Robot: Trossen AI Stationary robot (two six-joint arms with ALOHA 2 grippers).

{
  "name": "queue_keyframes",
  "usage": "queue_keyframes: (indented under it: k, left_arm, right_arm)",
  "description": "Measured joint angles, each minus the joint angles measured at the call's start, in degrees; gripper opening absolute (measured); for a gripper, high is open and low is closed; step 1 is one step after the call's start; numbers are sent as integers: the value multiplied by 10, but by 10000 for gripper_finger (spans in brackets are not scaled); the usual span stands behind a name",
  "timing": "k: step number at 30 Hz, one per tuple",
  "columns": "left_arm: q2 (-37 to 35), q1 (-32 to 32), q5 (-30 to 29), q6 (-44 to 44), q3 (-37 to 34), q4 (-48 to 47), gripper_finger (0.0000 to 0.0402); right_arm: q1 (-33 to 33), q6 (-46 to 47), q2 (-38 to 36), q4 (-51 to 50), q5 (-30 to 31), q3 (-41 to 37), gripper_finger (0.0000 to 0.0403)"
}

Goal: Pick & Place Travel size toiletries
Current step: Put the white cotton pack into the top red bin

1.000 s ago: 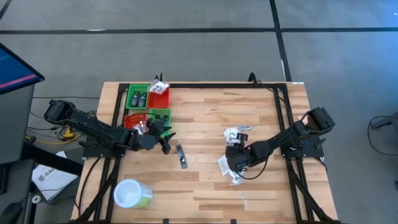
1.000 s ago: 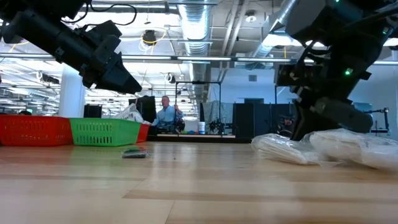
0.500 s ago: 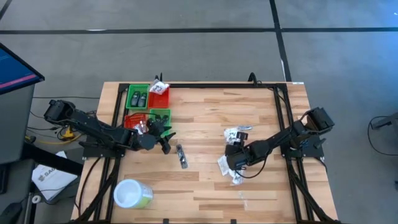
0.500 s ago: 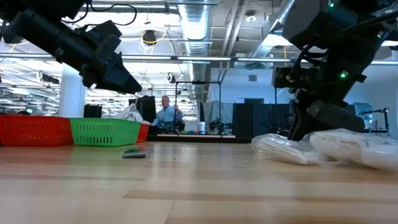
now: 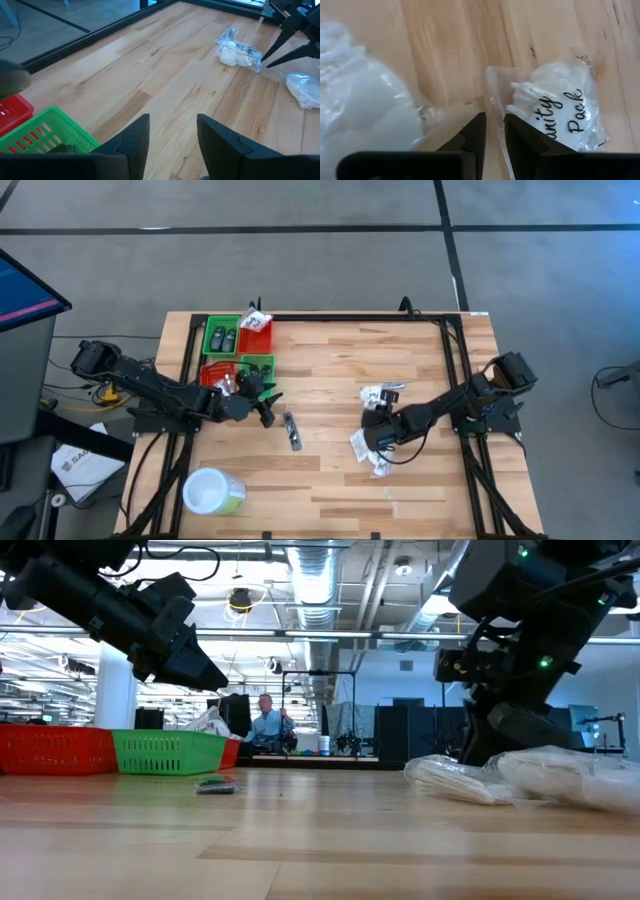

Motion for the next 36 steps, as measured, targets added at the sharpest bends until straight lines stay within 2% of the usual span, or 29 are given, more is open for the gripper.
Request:
queue_keyframes:
  k: [11,16,28,30,34,36]
  left_arm:
    - [0,0,0,0,0,0,154]
    - [0,0,0,0,0,0,154]
    - [0,0,0,0,0,0,154]
    - [0,0,0,0,0,0,154]
    - [0,0,0,0,0,0,154]
    - [0,0,0,0,0,0,154]
  right_arm:
    - [-26,-16,24,18,-25,1,62]
    - [-26,-34,54,28,-9,9,62]
    - [-48,-21,60,-15,24,25,62]
    - [-60,-19,60,-18,8,25,55]
    - [-81,-21,59,-16,-27,25,9]
    - [-85,-23,59,-16,-31,25,5]
